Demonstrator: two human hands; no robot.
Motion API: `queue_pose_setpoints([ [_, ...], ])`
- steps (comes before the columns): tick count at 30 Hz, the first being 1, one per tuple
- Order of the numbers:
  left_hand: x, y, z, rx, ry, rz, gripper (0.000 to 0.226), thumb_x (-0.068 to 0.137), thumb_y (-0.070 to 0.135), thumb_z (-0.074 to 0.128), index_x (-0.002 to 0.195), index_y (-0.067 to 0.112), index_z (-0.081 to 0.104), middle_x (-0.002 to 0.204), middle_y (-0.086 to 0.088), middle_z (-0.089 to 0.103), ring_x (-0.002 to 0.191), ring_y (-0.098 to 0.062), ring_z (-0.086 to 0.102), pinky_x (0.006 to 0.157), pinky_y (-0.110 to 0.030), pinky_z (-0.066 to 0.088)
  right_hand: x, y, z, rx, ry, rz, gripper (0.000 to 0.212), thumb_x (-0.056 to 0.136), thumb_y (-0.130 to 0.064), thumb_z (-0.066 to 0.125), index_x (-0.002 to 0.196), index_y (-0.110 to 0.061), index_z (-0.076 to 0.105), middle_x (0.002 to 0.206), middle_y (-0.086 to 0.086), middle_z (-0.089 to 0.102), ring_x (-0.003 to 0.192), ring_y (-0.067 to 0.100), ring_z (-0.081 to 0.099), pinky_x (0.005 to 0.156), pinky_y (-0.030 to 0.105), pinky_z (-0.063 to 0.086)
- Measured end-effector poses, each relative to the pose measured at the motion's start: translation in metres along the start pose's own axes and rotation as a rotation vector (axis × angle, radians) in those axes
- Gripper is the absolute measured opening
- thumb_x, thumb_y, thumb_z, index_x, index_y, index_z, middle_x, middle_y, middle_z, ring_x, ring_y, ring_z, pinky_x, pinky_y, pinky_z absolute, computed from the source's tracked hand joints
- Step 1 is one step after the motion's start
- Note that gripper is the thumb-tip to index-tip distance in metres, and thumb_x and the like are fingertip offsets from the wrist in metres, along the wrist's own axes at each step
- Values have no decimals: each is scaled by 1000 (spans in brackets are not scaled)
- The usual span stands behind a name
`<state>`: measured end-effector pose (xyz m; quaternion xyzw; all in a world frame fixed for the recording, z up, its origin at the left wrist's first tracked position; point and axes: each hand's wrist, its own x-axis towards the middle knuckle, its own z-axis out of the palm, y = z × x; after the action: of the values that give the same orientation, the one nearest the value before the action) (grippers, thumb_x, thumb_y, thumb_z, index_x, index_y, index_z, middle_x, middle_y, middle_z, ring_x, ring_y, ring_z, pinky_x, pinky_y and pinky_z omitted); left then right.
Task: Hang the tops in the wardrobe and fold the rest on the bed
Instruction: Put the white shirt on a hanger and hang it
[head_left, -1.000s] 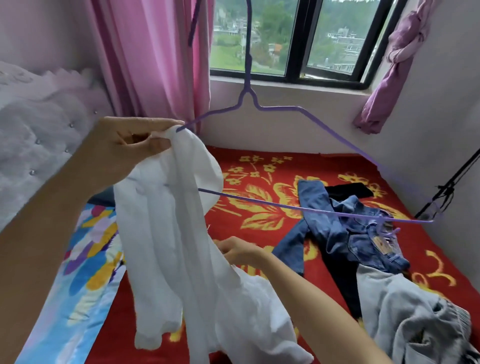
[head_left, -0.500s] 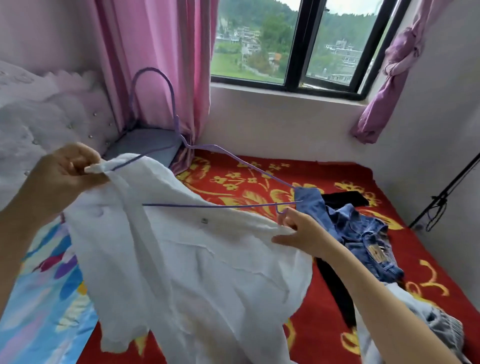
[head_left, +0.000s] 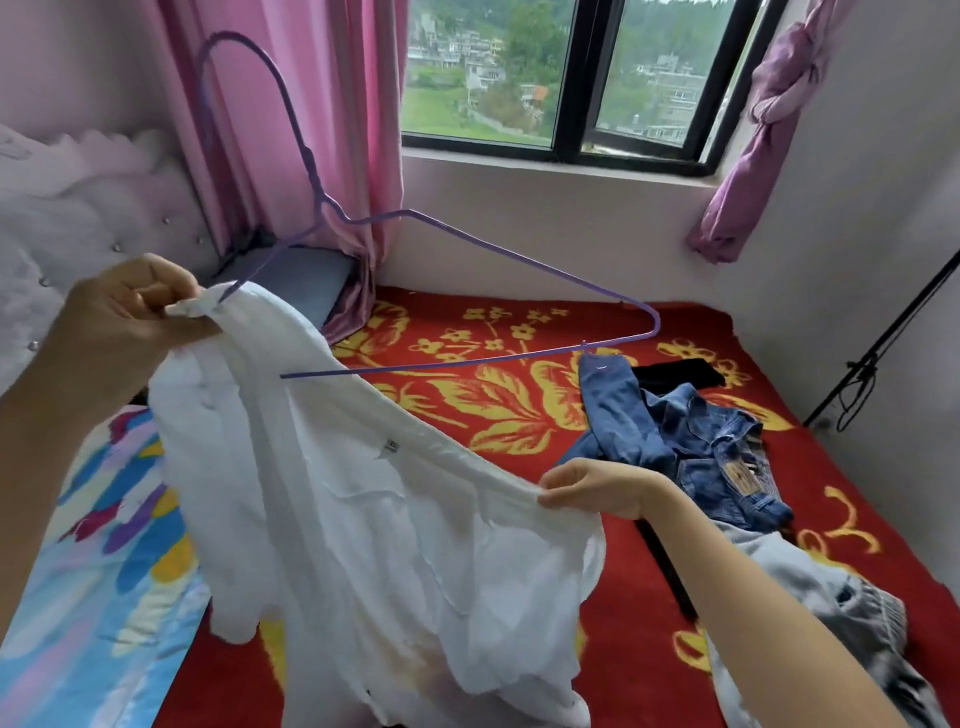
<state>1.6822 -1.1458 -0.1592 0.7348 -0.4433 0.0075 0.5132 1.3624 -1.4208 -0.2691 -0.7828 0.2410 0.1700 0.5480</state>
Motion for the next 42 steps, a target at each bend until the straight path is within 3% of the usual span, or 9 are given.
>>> queue_pose_setpoints([
  [6,-2,-17,-4,24,-41,-14,19,79,8,69,92,1,58,67,38,57,67,21,52,64,3,37,-6,-18,-23,-140,454,-133,36,81,-9,71,65,-13,38,65,-1,34,56,6,34,53,21,25],
  [10,-5,-30,-18,-28,-35,-59,36,68,42,80,83,15,62,89,-13,66,82,-23,65,66,-27,51,-14,-28,-45,121,656,-266,52,83,3,65,57,-18,25,46,-12,24,39,3,23,39,14,24],
  [20,-20,-19,36,295,118,140,44,66,-17,72,66,25,60,78,18,60,63,10,50,63,-1,32,-22,-78,-70,154,953,-392,14,90,-6,58,78,-11,62,66,0,54,46,-2,48,52,14,39],
  [24,-20,-16,53,522,331,386,24,63,-27,65,72,-5,66,75,-21,61,72,-30,56,66,-33,45,-14,-89,-72,183,988,-393,25,98,-11,43,75,-19,47,66,-1,42,56,10,37,49,17,34],
  [27,-18,-13,63,637,432,487,18,68,-16,54,71,-3,66,76,-23,59,77,-29,44,63,-39,41,-9,-99,-72,144,1067,-360,25,98,-14,43,74,-20,45,65,-1,41,56,10,37,48,20,34],
  [35,-11,-19,95,719,456,578,24,77,-3,43,72,-5,67,78,-19,57,73,-32,43,60,-42,42,-27,-171,-62,675,902,-461,15,95,-2,46,93,-15,52,81,5,53,61,12,52,44,20,48],
  [38,-4,-12,97,532,481,456,24,72,-7,46,71,-6,70,74,-20,60,67,-38,58,61,-38,46,-45,-189,-42,819,497,-637,29,88,3,52,107,-20,50,84,6,54,55,13,58,48,24,52],
  [40,1,-8,90,358,525,384,24,69,-8,49,75,-5,72,78,4,61,76,-12,64,70,-21,42,-56,-182,-34,552,282,-577,38,83,-12,58,116,-27,49,81,8,61,59,19,63,55,28,55],
  [42,4,-4,78,252,537,369,22,70,-8,52,78,-4,72,86,29,55,85,18,52,76,-1,32,-54,-168,-42,124,464,-447,36,87,-21,60,122,-20,52,80,5,65,64,18,65,58,22,52],
])
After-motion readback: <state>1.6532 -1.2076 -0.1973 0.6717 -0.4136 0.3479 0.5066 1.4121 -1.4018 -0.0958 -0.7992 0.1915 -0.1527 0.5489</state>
